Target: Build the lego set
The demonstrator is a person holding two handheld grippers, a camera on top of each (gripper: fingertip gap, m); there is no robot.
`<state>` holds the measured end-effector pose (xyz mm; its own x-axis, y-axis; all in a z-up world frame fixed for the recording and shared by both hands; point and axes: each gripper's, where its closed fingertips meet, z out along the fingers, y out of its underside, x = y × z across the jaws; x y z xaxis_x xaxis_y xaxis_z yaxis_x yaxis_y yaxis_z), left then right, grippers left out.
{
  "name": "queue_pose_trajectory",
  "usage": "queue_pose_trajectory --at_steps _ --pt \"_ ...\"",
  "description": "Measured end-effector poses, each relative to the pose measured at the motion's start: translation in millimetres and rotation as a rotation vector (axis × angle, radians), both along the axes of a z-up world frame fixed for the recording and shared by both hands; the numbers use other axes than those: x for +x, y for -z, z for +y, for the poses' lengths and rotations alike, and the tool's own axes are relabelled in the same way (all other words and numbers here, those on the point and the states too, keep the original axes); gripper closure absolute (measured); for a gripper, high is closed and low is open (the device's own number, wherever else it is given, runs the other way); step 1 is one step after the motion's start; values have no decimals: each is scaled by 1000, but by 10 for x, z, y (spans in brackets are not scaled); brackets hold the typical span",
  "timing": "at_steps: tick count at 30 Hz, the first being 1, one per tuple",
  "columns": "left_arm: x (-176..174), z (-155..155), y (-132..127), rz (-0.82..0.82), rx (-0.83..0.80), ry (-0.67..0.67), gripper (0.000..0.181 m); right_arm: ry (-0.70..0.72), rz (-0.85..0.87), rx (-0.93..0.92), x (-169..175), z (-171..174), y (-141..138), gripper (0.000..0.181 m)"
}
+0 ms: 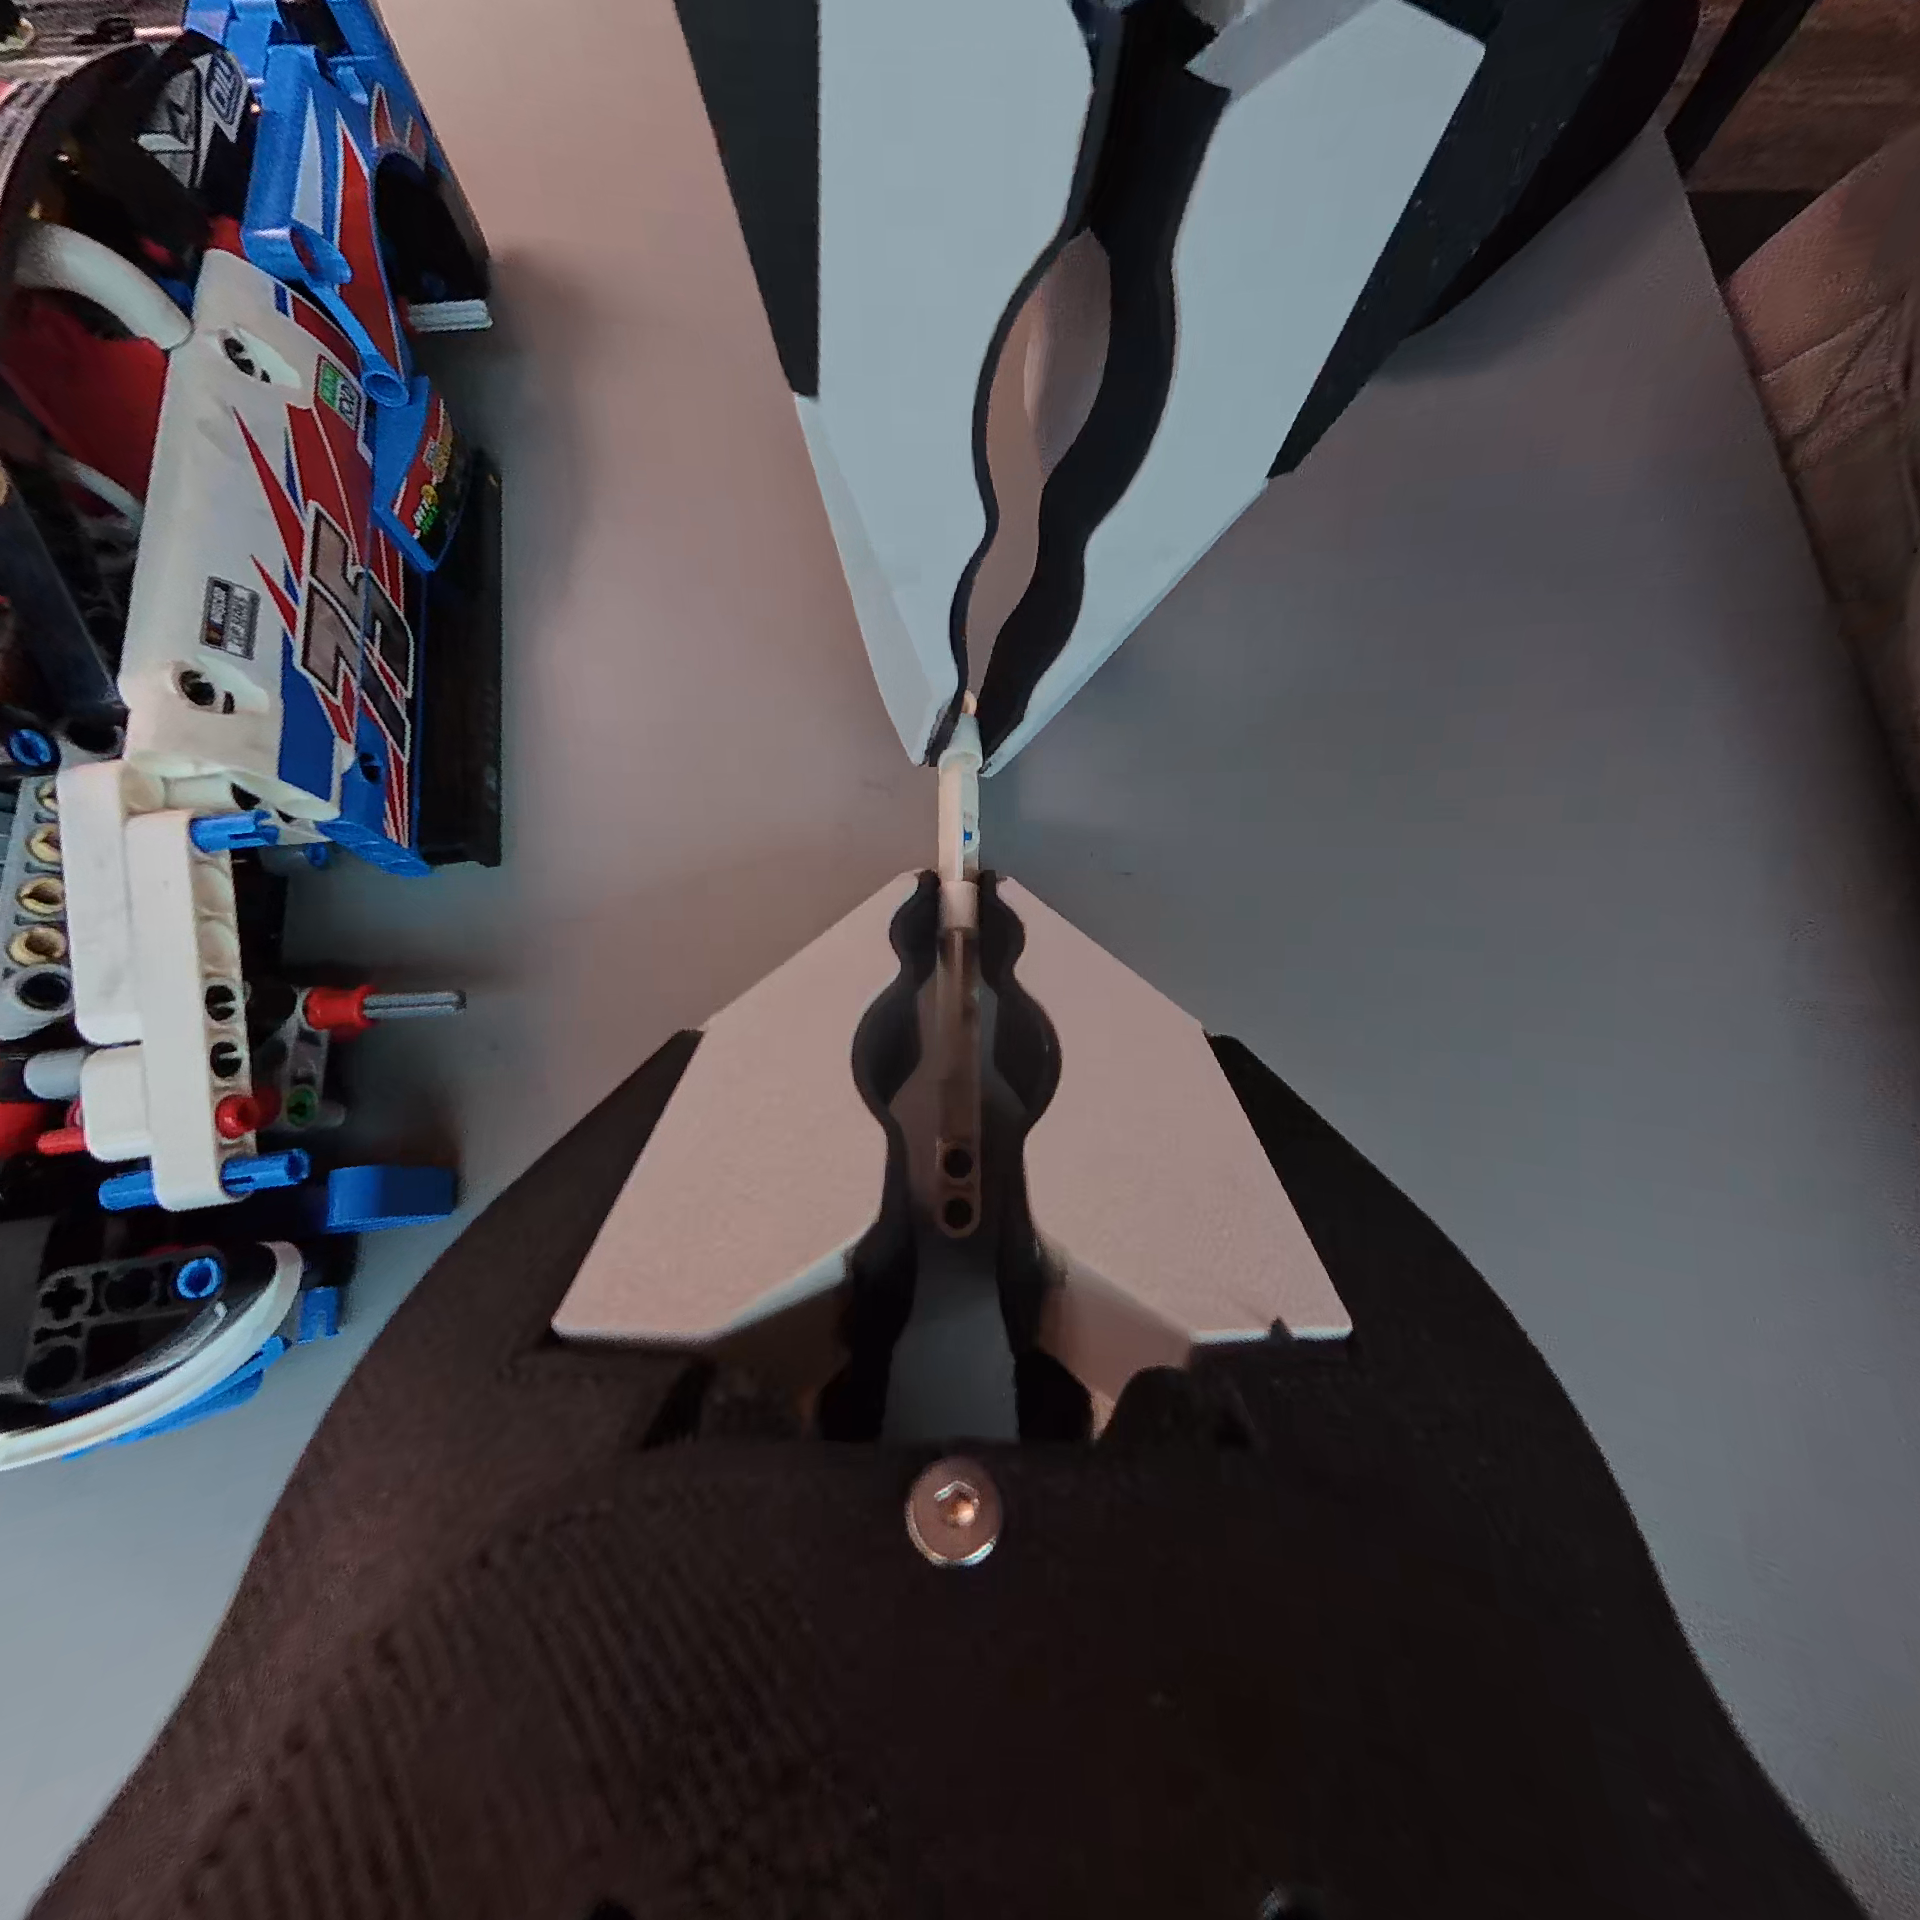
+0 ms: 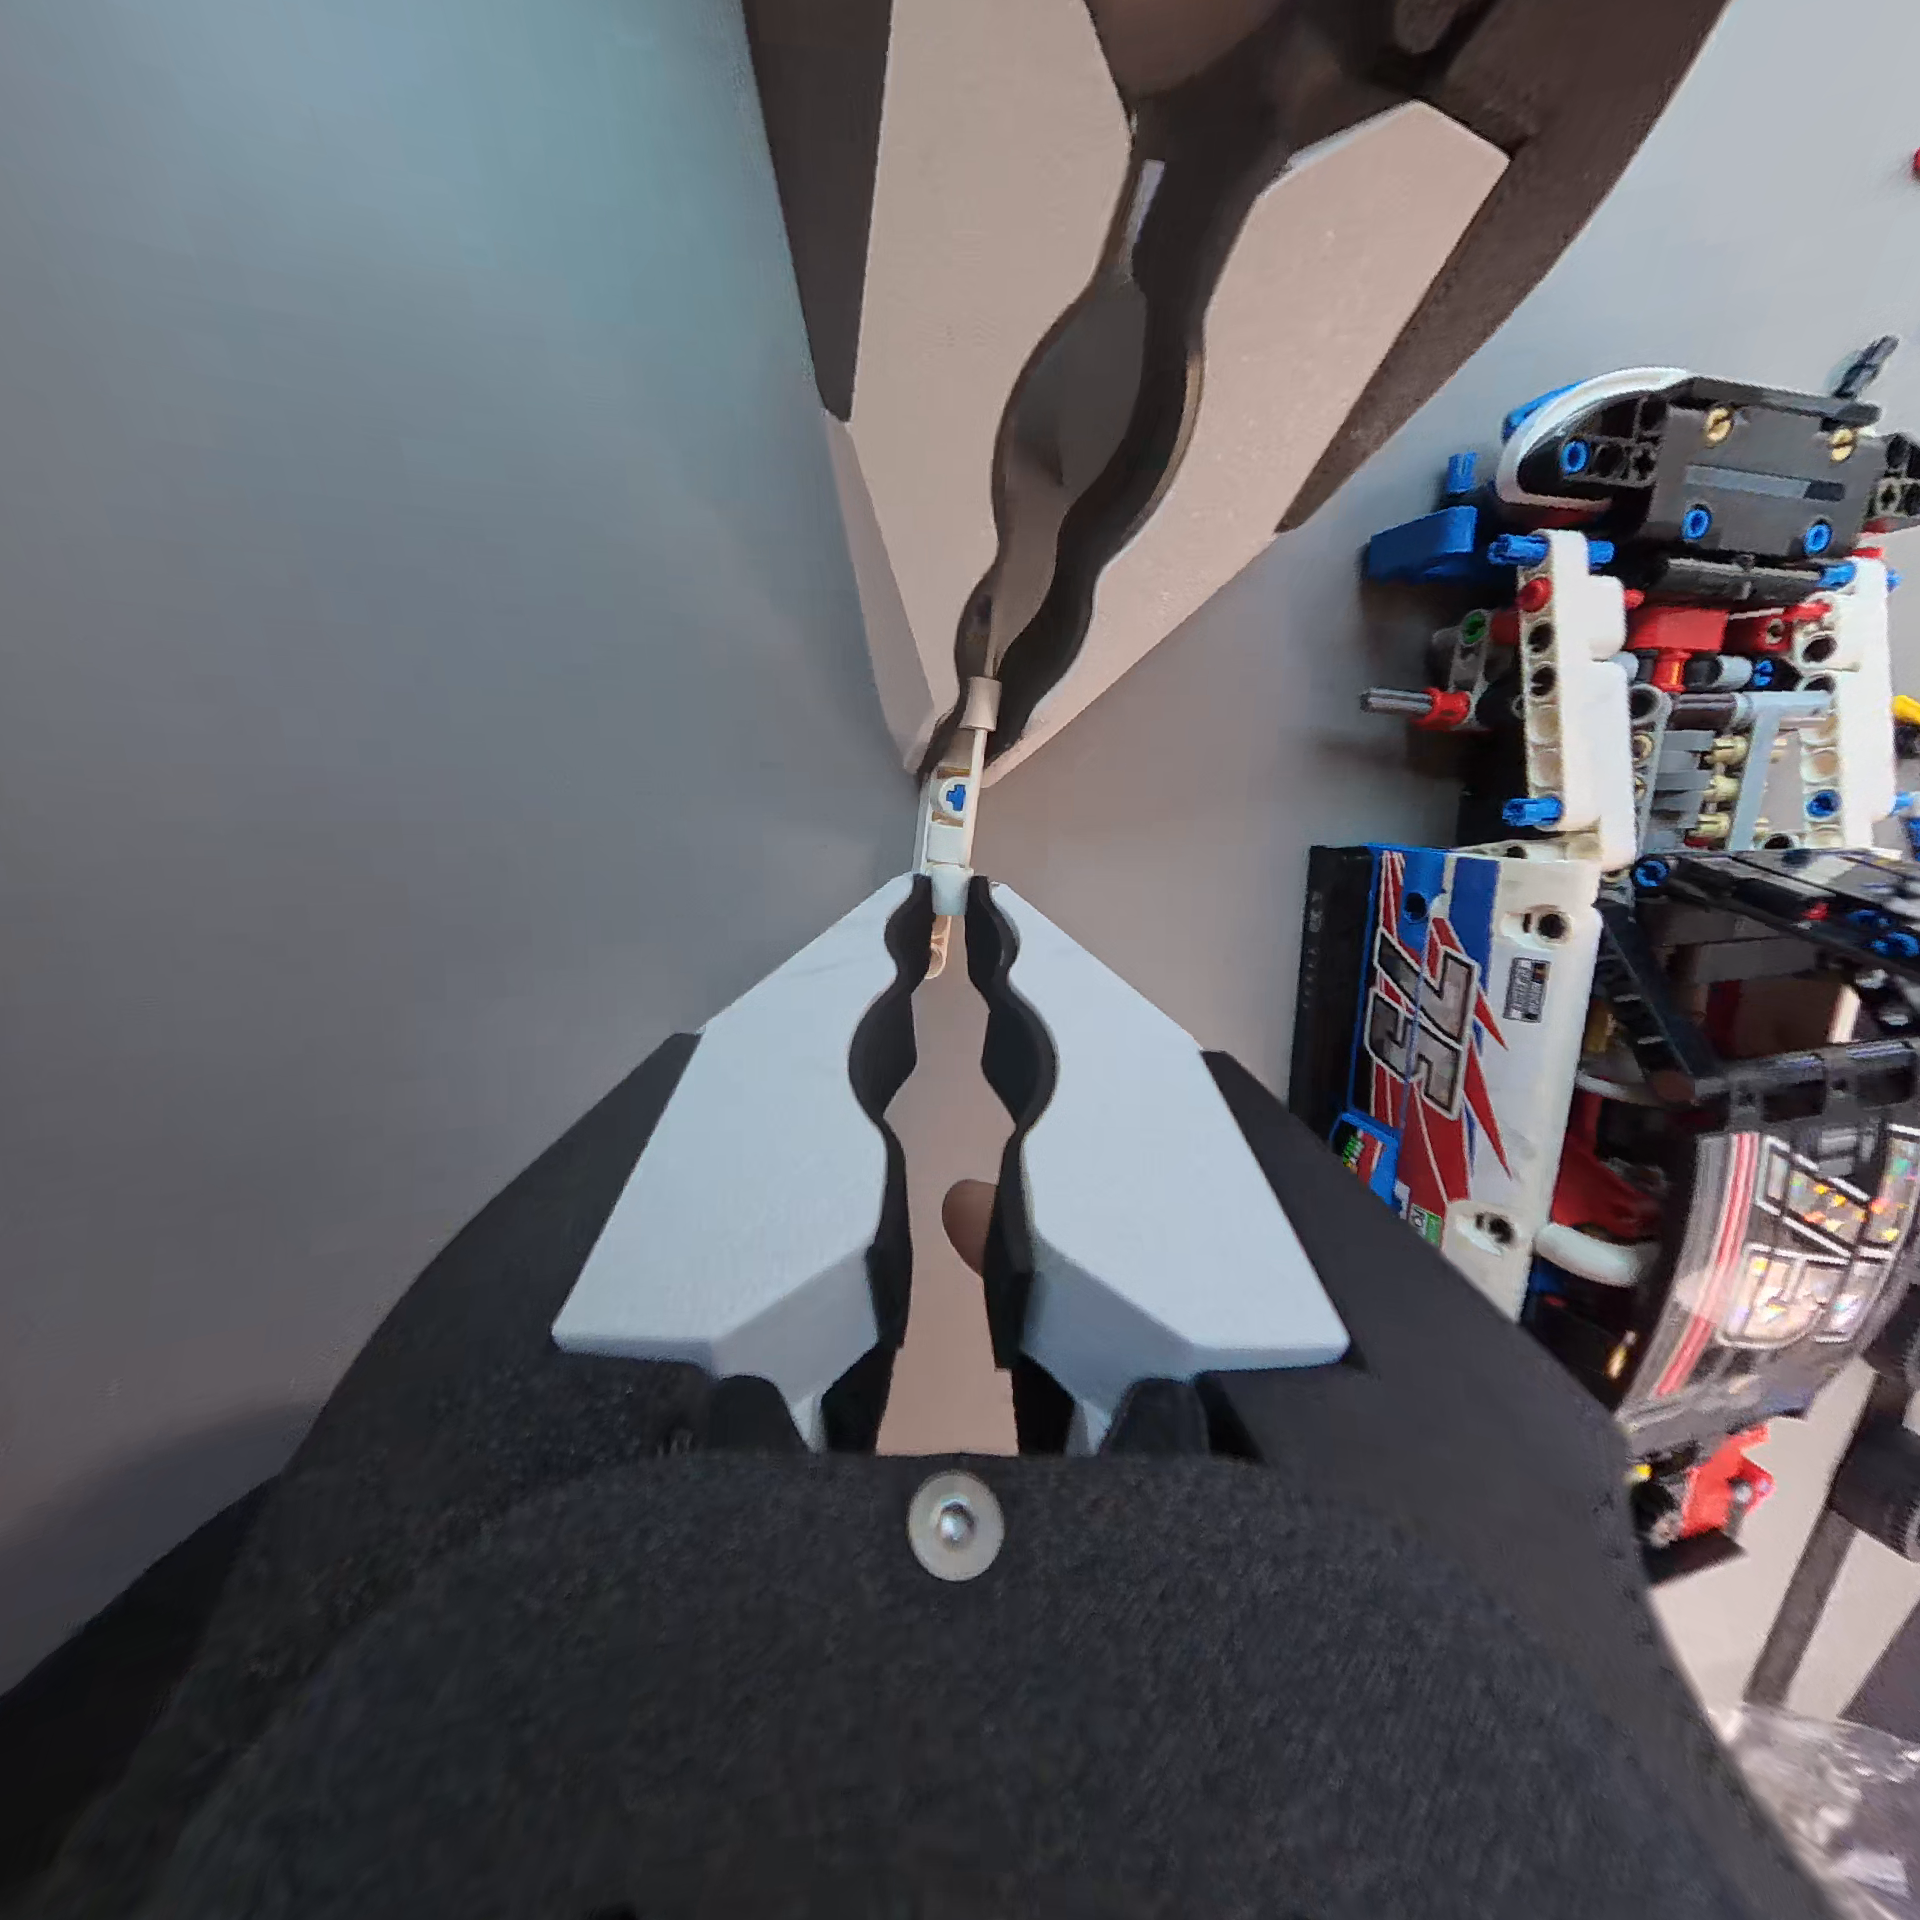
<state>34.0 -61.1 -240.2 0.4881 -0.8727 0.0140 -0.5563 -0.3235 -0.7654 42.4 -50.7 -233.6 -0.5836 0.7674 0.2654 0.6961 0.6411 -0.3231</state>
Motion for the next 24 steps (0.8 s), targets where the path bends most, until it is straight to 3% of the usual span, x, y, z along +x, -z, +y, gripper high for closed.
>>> queue_pose_trajectory --at_steps 1,7,24 --pt "0 -1 0 1 1 -3 175 -5 -5 18 -2 1 1 176" --pt "2 3 -2 -8 -15 -24 175 12 -88 -32 2 -4 14 176" --pt "7 41 -9 -1 -26 -159 176 71 -121 -13 -23 38 27 176"
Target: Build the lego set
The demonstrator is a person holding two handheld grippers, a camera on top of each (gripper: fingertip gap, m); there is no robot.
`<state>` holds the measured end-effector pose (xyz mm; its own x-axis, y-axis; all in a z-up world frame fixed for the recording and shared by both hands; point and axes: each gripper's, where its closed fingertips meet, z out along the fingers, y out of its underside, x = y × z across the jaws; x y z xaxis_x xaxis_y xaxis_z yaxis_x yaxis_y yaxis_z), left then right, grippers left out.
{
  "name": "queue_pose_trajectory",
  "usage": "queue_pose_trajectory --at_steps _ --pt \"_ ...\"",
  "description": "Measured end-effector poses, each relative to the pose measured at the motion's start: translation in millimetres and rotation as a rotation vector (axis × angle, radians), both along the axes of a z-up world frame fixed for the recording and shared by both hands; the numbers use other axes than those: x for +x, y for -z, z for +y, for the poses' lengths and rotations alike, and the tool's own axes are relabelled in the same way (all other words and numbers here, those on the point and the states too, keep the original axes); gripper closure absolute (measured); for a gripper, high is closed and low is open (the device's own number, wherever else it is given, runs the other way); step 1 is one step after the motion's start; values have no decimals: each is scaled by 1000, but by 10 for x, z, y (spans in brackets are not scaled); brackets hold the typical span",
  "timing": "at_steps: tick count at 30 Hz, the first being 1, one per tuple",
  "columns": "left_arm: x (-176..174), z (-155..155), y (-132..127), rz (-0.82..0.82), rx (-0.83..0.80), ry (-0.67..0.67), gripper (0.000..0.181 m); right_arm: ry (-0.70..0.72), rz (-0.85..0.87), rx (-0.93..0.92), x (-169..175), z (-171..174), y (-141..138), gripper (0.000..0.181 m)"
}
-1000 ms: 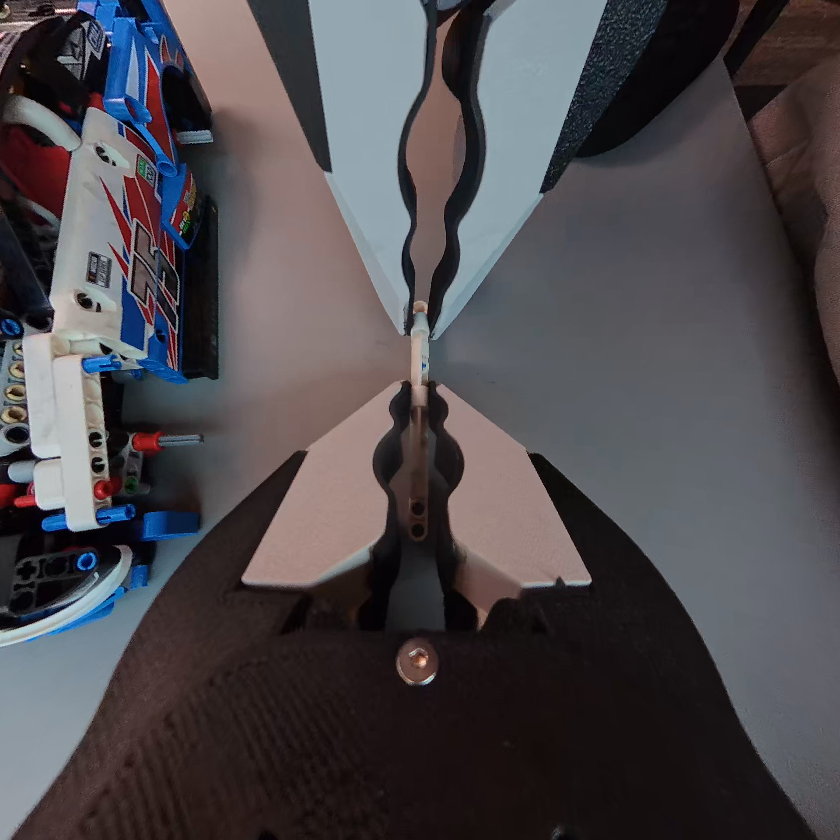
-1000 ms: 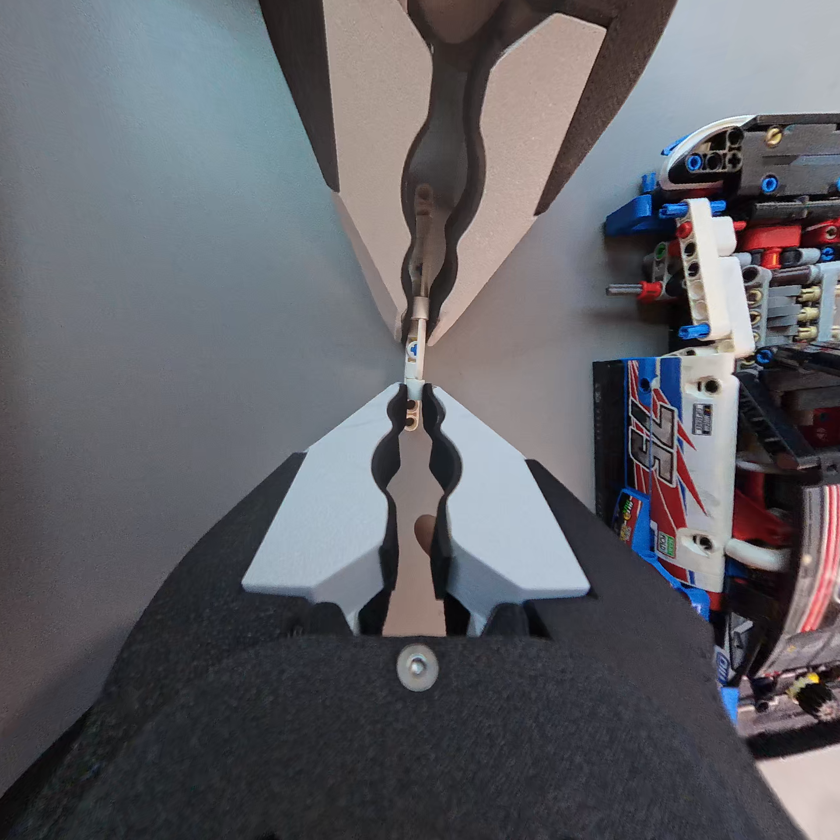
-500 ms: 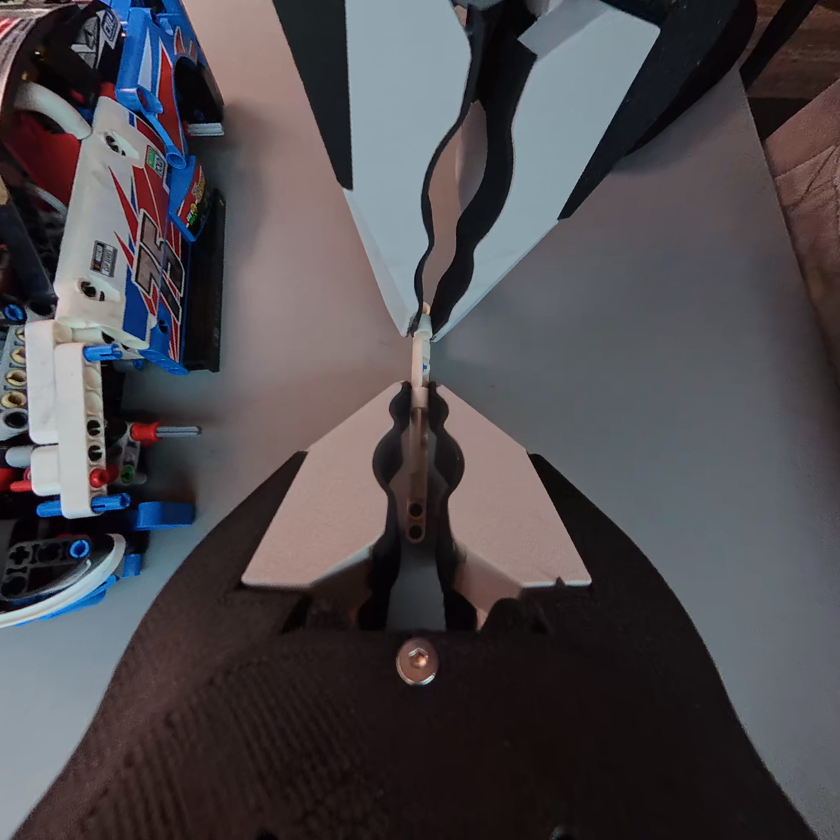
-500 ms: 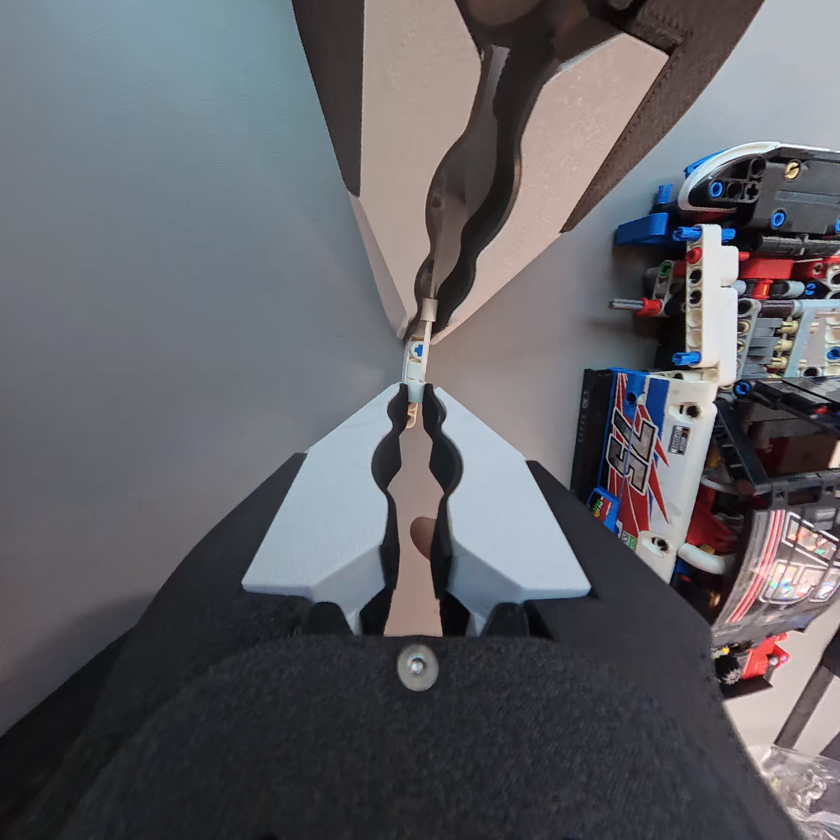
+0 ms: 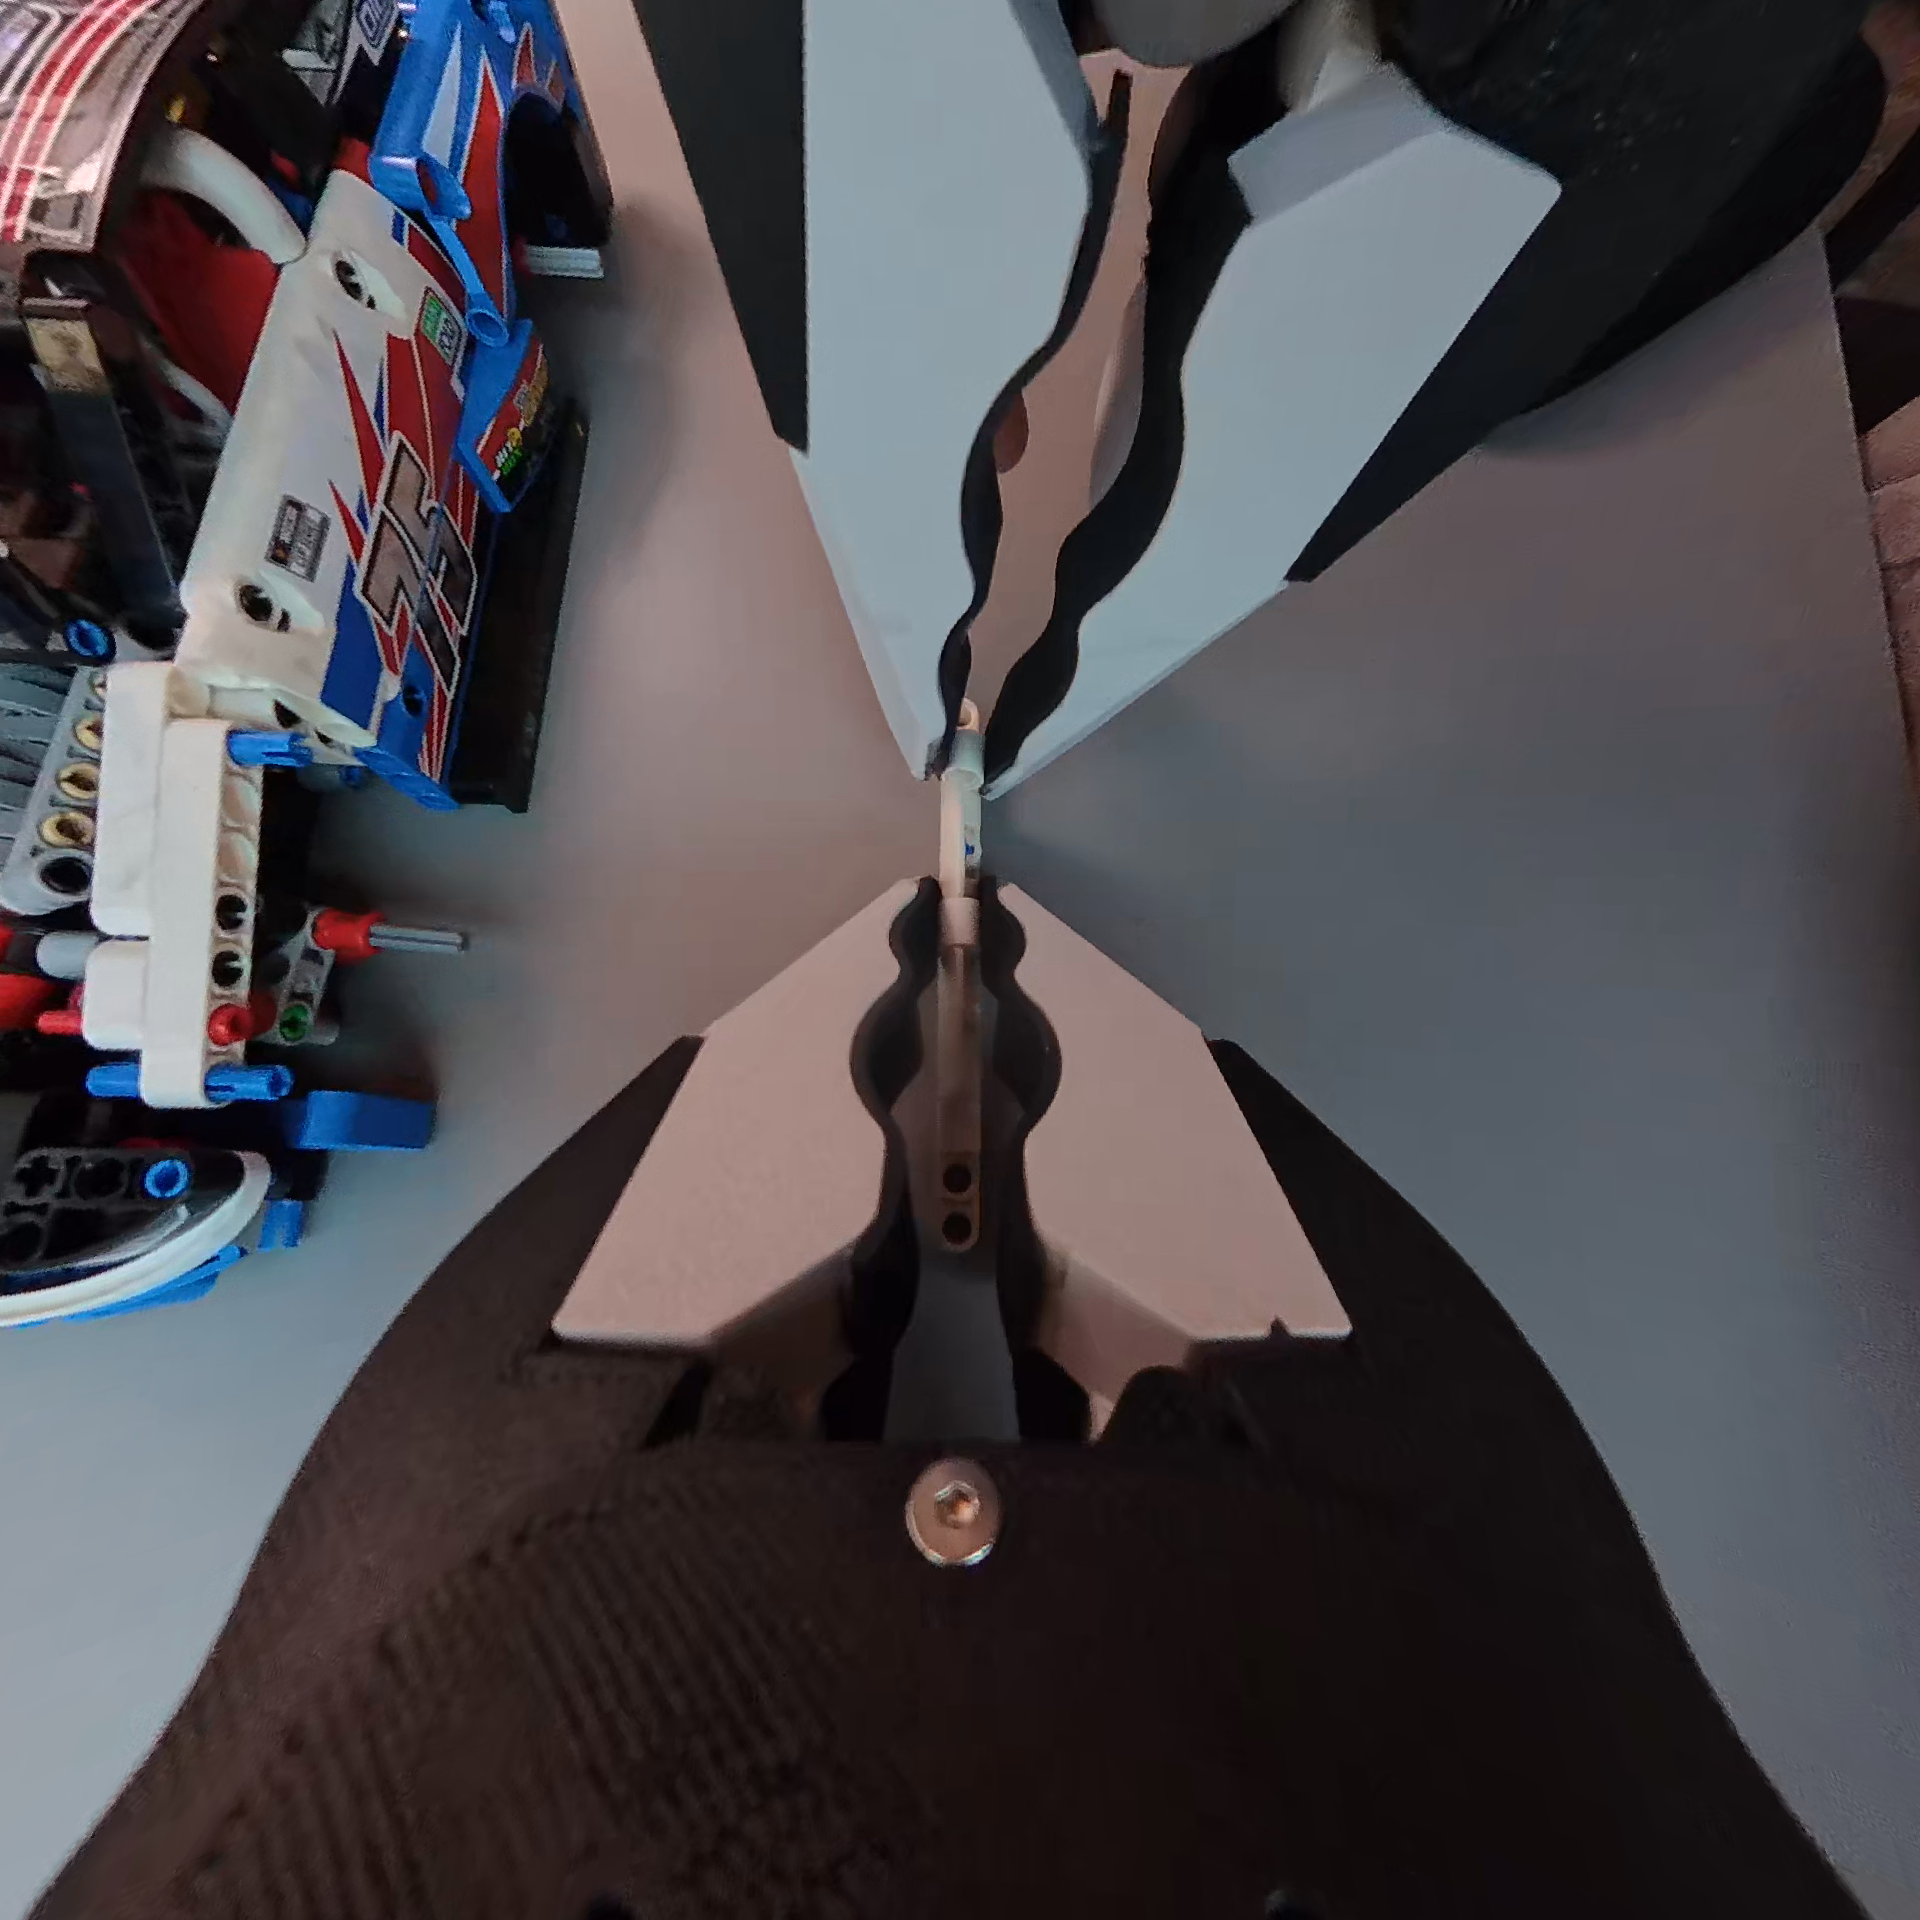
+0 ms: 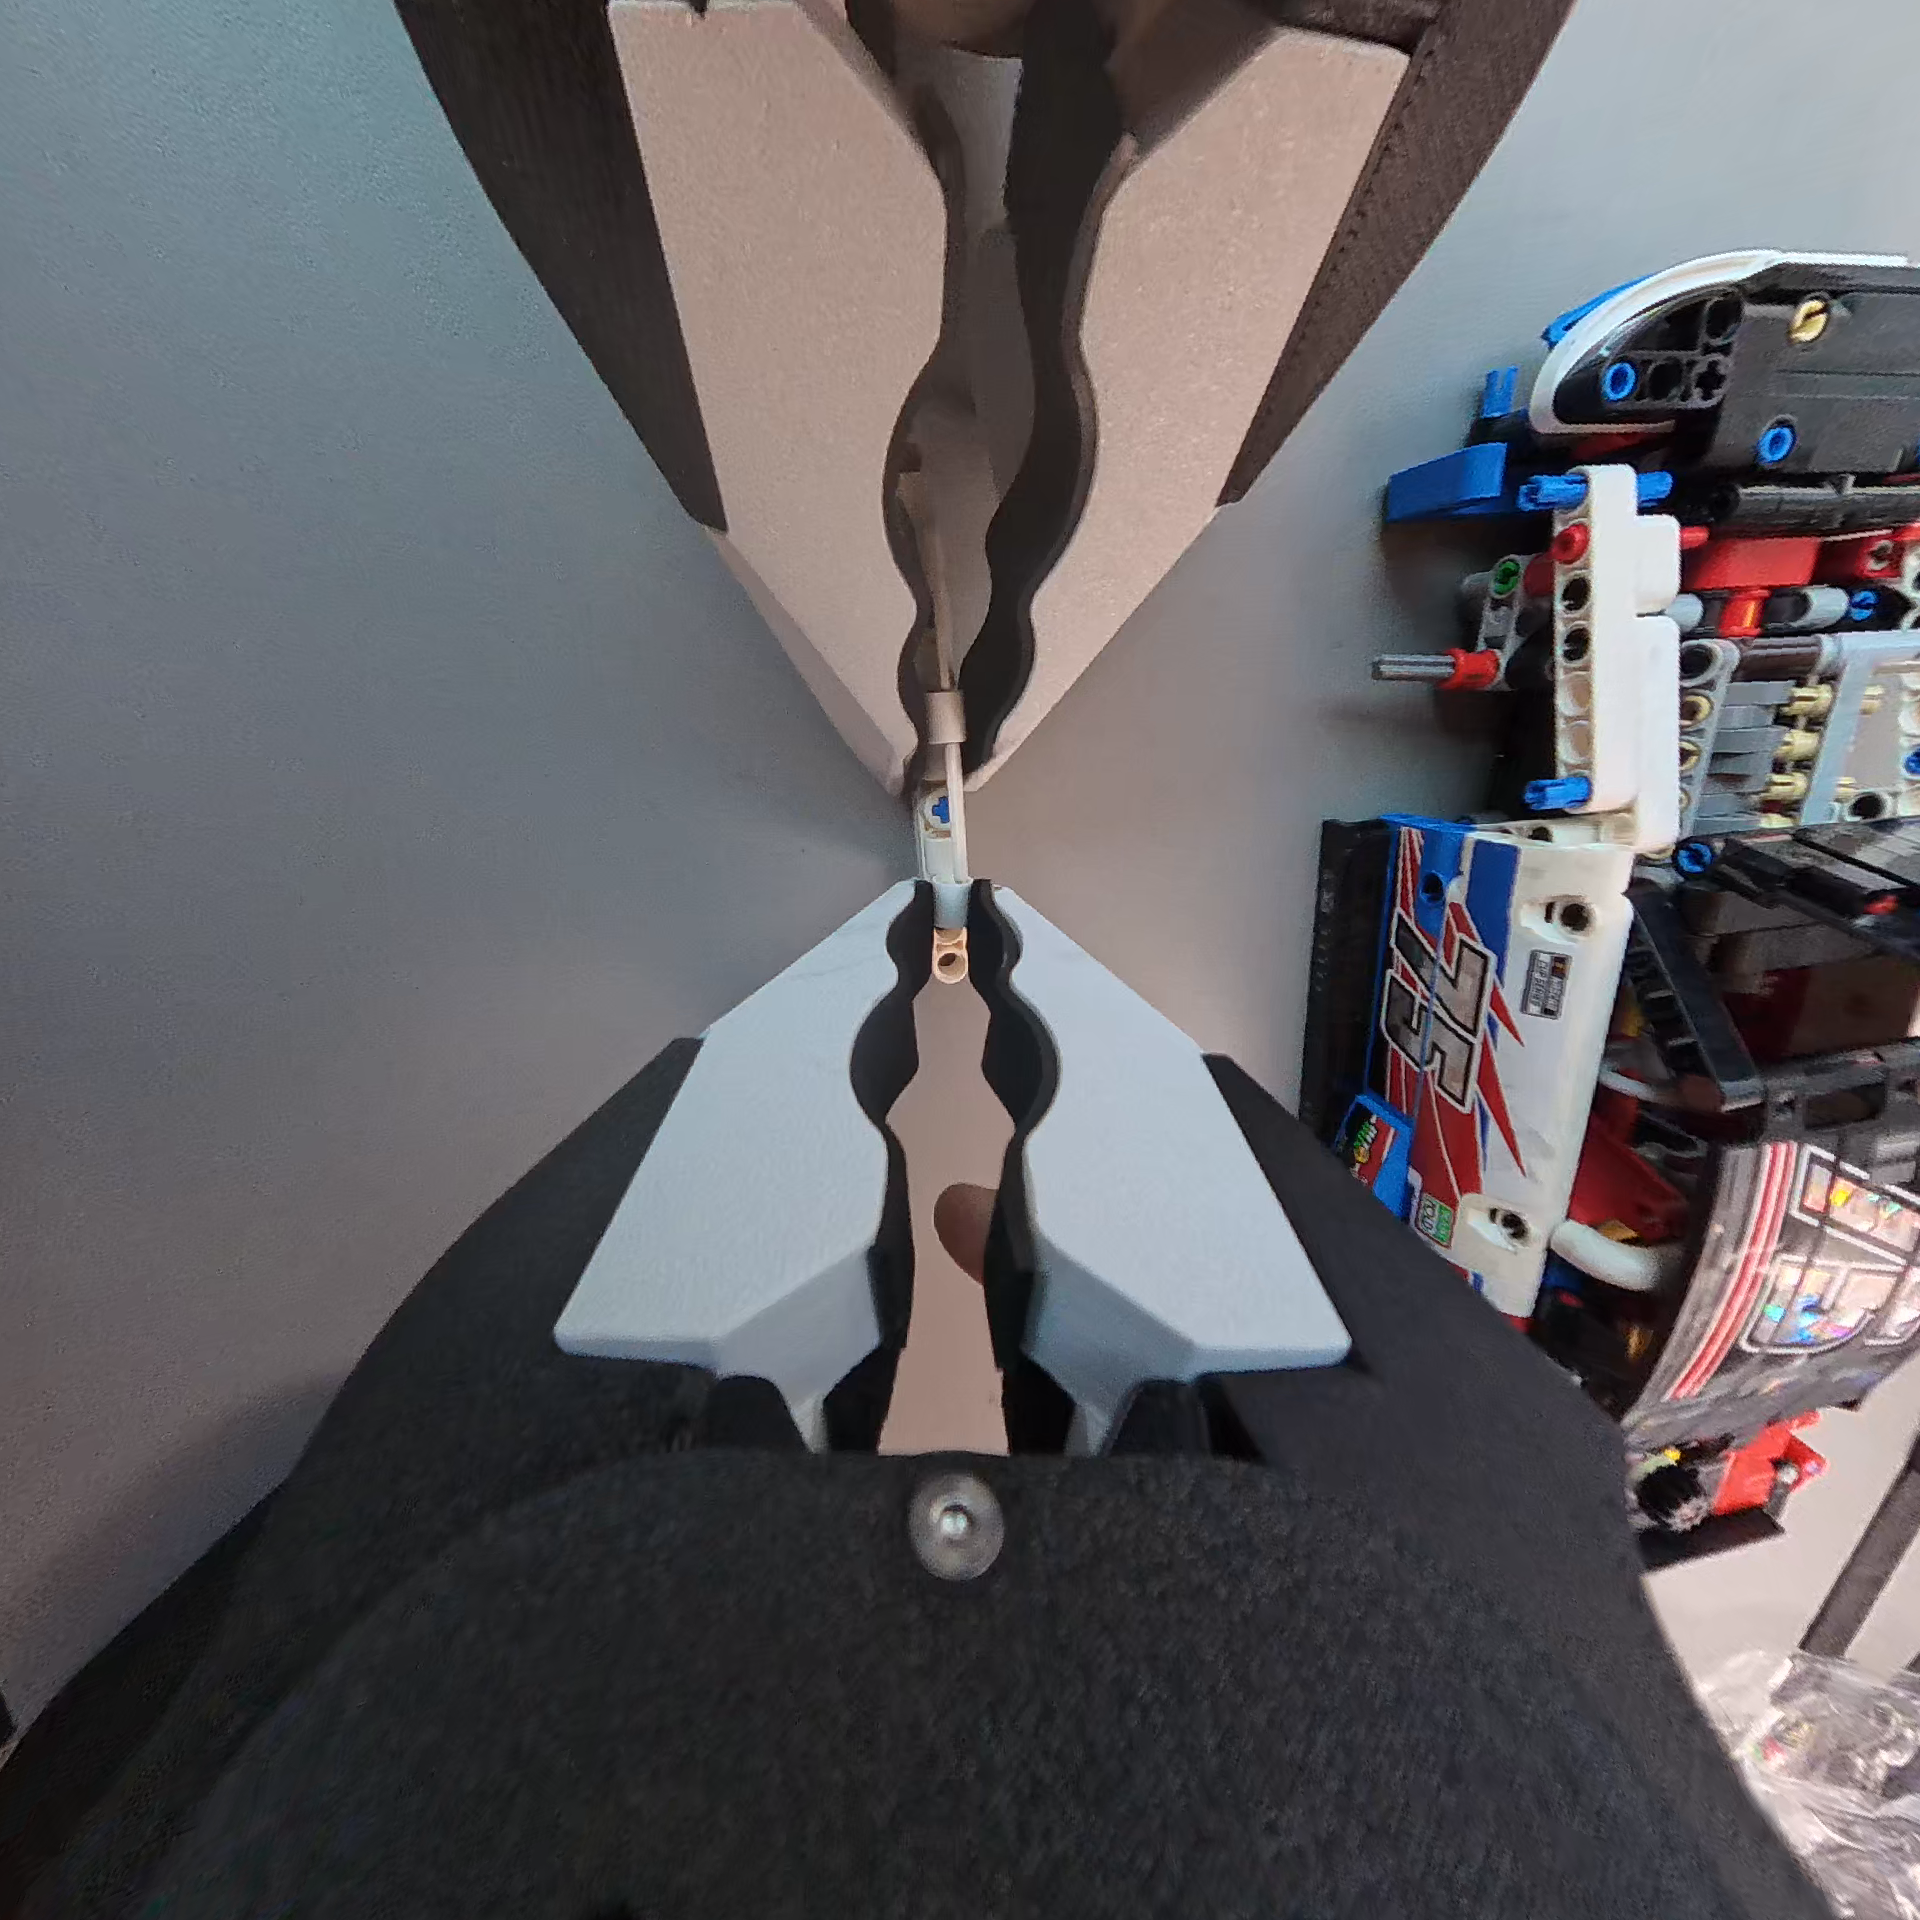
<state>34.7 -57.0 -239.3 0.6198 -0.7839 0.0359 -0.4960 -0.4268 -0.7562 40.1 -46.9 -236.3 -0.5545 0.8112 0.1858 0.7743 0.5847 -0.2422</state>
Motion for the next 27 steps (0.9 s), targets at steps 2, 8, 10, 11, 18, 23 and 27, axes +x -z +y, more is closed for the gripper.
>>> queue_pose_trajectory --at_steps 2,8,10,11,18,23,27 --pt "2 -7 1 -6 -7 5 176 -4 -26 -37 9 -16 3 177" --pt "10 -4 2 -7 5 22 176 -60 -42 -53 15 -34 15 176" --pt "12 -2 2 5 20 25 176 -60 -59 -97 6 -26 22 176" --pt "5 7 2 17 36 24 176 -60 -51 -98 -10 -11 25 176" --pt "3 5 8 1 17 41 175 -62 -35 -121 -12 -30 31 176" --pt "11 -22 12 7 28 71 175 -16 79 -164 9 -51 11 153" --pt "15 -26 13 4 25 75 175 43 232 -249 53 -37 -100 144"
